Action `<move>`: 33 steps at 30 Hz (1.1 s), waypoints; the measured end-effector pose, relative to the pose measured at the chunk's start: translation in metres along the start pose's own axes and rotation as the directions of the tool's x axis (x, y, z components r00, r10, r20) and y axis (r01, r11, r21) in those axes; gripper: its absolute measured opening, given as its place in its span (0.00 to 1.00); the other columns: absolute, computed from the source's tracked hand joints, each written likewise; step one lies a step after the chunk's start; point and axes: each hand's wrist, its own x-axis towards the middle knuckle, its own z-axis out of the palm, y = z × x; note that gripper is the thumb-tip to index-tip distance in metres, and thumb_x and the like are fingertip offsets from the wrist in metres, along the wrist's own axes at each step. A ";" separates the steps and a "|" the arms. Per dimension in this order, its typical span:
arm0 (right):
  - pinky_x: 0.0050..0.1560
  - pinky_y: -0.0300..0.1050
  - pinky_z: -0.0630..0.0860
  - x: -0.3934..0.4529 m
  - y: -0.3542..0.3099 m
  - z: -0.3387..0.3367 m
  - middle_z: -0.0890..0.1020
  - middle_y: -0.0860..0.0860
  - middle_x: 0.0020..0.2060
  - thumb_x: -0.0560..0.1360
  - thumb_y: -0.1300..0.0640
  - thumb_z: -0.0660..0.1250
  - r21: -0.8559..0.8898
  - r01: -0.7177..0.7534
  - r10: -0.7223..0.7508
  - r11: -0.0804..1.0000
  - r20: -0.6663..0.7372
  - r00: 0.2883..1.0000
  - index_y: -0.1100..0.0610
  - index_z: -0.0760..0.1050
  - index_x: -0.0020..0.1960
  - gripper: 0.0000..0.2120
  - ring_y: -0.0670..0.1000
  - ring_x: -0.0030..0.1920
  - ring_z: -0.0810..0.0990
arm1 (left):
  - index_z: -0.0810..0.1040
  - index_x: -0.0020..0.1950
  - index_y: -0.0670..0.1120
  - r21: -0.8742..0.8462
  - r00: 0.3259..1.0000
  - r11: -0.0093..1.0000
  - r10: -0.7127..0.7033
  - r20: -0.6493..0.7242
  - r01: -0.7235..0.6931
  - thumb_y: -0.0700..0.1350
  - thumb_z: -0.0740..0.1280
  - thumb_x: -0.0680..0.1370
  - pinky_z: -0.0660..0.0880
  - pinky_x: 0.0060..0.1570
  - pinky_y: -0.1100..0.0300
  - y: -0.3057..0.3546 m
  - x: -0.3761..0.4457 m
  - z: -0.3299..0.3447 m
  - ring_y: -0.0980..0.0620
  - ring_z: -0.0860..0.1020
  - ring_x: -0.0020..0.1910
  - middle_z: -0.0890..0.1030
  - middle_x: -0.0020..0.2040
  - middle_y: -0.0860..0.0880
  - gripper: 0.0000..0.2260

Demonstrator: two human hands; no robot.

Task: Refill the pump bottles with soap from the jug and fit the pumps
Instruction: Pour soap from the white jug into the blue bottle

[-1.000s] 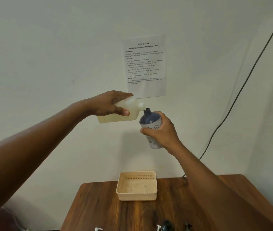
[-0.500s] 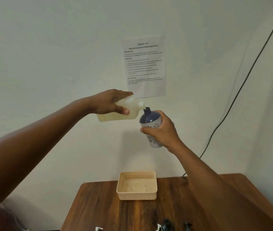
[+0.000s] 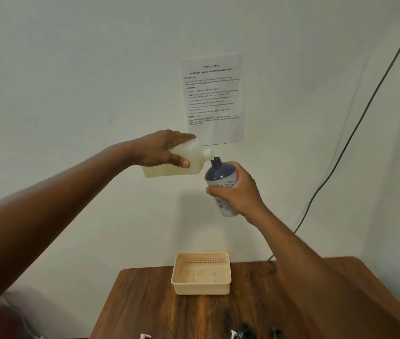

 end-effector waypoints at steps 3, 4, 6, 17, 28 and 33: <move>0.49 0.46 0.83 0.001 -0.001 0.000 0.82 0.44 0.50 0.64 0.55 0.83 -0.002 0.006 -0.006 1.000 0.002 1.000 0.44 0.74 0.59 0.28 0.46 0.49 0.82 | 0.68 0.80 0.51 0.003 1.000 1.000 -0.003 0.006 0.003 0.50 0.76 0.77 0.69 0.54 0.70 -0.001 0.001 -0.001 0.52 0.76 0.63 0.77 0.66 0.55 0.33; 0.49 0.46 0.83 0.001 -0.001 0.000 0.82 0.43 0.50 0.64 0.55 0.83 -0.001 0.008 -0.008 1.000 0.001 1.000 0.43 0.74 0.59 0.28 0.46 0.49 0.82 | 0.68 0.80 0.51 0.003 1.000 1.000 -0.004 0.006 0.004 0.50 0.76 0.77 0.69 0.54 0.70 -0.002 0.001 -0.002 0.52 0.76 0.63 0.77 0.66 0.56 0.33; 0.48 0.45 0.83 0.002 -0.002 0.000 0.82 0.43 0.50 0.64 0.55 0.83 0.001 0.010 -0.010 1.000 0.001 1.000 0.42 0.74 0.58 0.28 0.46 0.49 0.82 | 0.68 0.80 0.52 0.006 1.000 1.000 -0.003 0.005 0.003 0.50 0.76 0.77 0.70 0.56 0.67 -0.001 0.001 -0.002 0.51 0.76 0.63 0.77 0.67 0.55 0.33; 0.48 0.44 0.82 0.005 -0.001 -0.001 0.81 0.43 0.51 0.65 0.53 0.83 -0.016 0.018 -0.018 1.000 0.011 1.000 0.43 0.73 0.59 0.28 0.47 0.50 0.82 | 0.69 0.79 0.52 0.012 1.000 1.000 -0.002 0.022 0.002 0.52 0.77 0.76 0.72 0.58 0.62 0.002 0.001 -0.005 0.50 0.77 0.64 0.78 0.68 0.55 0.34; 0.48 0.44 0.82 0.007 0.001 -0.001 0.82 0.43 0.51 0.64 0.54 0.83 -0.004 0.012 -0.012 1.000 0.000 1.000 0.44 0.75 0.59 0.28 0.46 0.50 0.82 | 0.69 0.79 0.52 0.002 0.999 1.000 0.005 0.050 -0.005 0.58 0.75 0.72 0.72 0.56 0.62 0.003 0.003 -0.007 0.51 0.78 0.62 0.79 0.66 0.56 0.37; 0.48 0.43 0.81 0.008 0.001 0.000 0.82 0.44 0.52 0.64 0.54 0.83 -0.010 0.015 -0.015 1.000 0.007 1.000 0.45 0.74 0.61 0.29 0.47 0.50 0.82 | 0.72 0.77 0.53 0.007 0.999 1.000 0.017 0.046 -0.017 0.58 0.74 0.71 0.74 0.57 0.60 0.003 0.003 -0.008 0.51 0.78 0.60 0.81 0.65 0.55 0.34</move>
